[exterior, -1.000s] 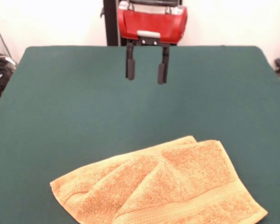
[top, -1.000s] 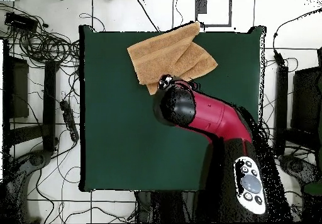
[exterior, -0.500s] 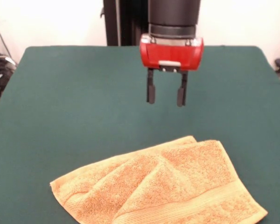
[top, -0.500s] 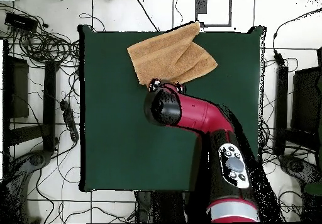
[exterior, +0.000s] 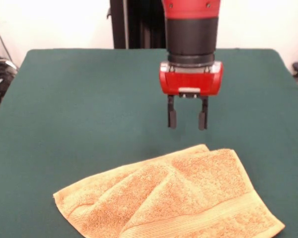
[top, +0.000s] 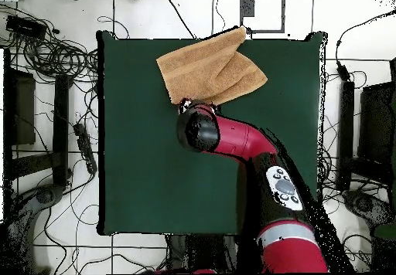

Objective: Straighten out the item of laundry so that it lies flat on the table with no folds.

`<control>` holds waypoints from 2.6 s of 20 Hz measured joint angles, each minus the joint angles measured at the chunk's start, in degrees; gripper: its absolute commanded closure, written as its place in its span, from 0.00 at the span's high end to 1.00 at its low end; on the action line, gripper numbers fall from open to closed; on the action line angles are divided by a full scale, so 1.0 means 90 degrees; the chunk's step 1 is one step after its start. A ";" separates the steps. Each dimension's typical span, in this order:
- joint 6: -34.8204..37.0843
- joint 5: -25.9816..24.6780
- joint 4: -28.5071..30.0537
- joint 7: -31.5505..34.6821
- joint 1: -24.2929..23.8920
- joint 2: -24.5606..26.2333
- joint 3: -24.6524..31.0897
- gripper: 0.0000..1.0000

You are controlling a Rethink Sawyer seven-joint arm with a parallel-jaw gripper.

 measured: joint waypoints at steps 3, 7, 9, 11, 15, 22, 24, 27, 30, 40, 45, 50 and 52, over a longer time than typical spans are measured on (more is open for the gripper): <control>-0.0178 -0.0060 -0.0001 0.0000 -0.0169 0.0244 0.0154 1.00; -0.0313 -0.0224 -0.0018 0.0000 -0.0356 0.0593 0.0294 1.00; -0.0314 -0.0307 -0.0037 0.0000 -0.0409 0.0725 0.0329 1.00; -0.0314 -0.0382 -0.0075 0.0000 -0.0445 0.0897 0.0393 1.00; -0.0344 -0.0476 -0.0117 0.0000 -0.0434 0.0982 0.0445 1.00; -0.0368 -0.0496 -0.0119 0.0000 -0.0291 0.0957 0.0428 1.00; -0.0381 -0.0478 -0.0113 0.0000 -0.0155 0.0935 0.0364 1.00; -0.0385 -0.0392 -0.0086 0.0000 0.0180 0.0847 0.0171 1.00; -0.0384 -0.0298 -0.0047 0.0000 0.0515 0.0712 -0.0003 1.00; -0.0481 0.0457 -0.0074 0.0000 0.1373 0.0555 -0.0765 1.00; -0.0785 0.0717 -0.0175 0.0000 0.1423 0.0773 -0.1080 1.00; -0.0912 0.0725 -0.0330 0.0000 0.1193 0.1018 -0.1147 1.00; -0.0914 0.0725 -0.0408 0.0000 0.1106 0.1124 -0.1152 1.00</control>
